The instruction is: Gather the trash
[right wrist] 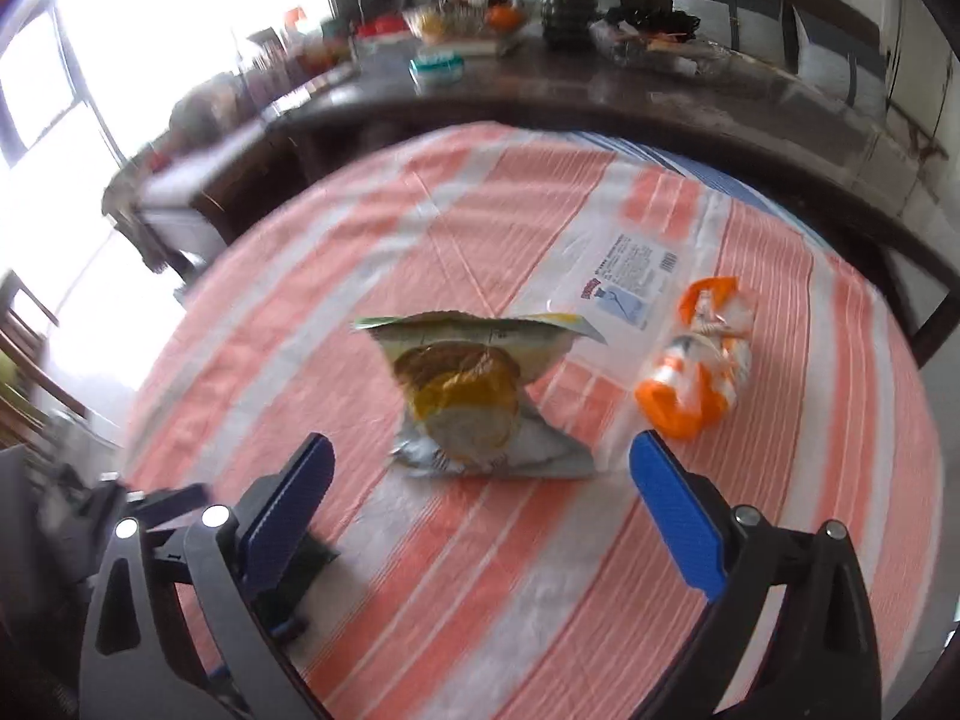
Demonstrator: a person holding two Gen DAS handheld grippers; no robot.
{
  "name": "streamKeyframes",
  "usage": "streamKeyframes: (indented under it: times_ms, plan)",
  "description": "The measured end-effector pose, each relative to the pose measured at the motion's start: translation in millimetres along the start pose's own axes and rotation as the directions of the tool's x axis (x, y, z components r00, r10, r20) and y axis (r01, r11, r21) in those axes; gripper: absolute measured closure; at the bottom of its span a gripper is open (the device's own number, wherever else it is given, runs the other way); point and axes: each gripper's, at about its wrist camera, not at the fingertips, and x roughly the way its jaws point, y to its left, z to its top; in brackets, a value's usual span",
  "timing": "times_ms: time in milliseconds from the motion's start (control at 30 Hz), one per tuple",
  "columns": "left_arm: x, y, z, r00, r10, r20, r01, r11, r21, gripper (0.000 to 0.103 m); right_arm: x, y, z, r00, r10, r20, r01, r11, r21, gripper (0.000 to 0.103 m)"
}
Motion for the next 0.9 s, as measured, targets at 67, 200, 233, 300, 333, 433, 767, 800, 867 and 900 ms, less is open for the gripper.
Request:
streamKeyframes:
  times_ms: [67, 200, 233, 300, 333, 433, 767, 800, 867, 900]
  plan:
    - [0, 0, 0, 1.0, -0.002, 0.001, 0.002, 1.0, -0.002, 0.01, 21, 6, 5, 0.999, -0.028, -0.026, 0.028, 1.0, -0.002, 0.01]
    - [0, 2, 0, 1.0, -0.009, 0.002, 0.009, 1.0, -0.006, 0.01, 32, 6, 3, 0.999, -0.042, -0.007, 0.042, 0.998, 0.053, 0.057]
    - [0, 2, 0, 1.0, -0.011, 0.003, 0.011, 1.0, -0.008, 0.01, 28, 3, -2, 1.0, -0.03, -0.006, 0.031, 0.997, 0.074, 0.06]
    - [0, 3, 1, 1.0, -0.014, 0.003, 0.014, 1.0, -0.009, 0.01, 8, -3, -11, 1.0, -0.01, -0.006, 0.01, 0.995, 0.1, 0.061]
    - [0, 2, 1, 1.0, -0.014, 0.003, 0.014, 1.0, -0.009, 0.01, -4, -5, -16, 1.0, -0.004, -0.006, 0.005, 0.995, 0.102, 0.061]
    - [1, 1, 1, 1.0, -0.013, 0.0, 0.013, 1.0, -0.004, 0.009, -44, -17, -37, 0.996, 0.011, -0.085, -0.004, 0.997, 0.081, 0.061]
    - [3, -2, 1, 1.0, -0.006, -0.01, 0.006, 1.0, 0.008, 0.007, -74, -45, -138, 0.976, -0.086, -0.198, 0.103, 0.992, 0.077, 0.036]
    - [3, -2, 0, 1.0, -0.007, -0.009, 0.007, 1.0, 0.009, 0.007, -74, -45, -147, 0.989, -0.087, -0.12, 0.1, 0.989, 0.109, 0.015]
    - [3, -2, 0, 1.0, -0.006, -0.009, 0.007, 1.0, 0.008, 0.007, -75, -48, -162, 0.993, -0.115, -0.015, 0.116, 0.981, 0.158, 0.009]
    - [3, -2, 0, 1.0, -0.009, -0.009, 0.009, 1.0, 0.008, 0.007, -71, -48, -173, 0.993, -0.116, 0.015, 0.112, 0.977, 0.181, 0.009]
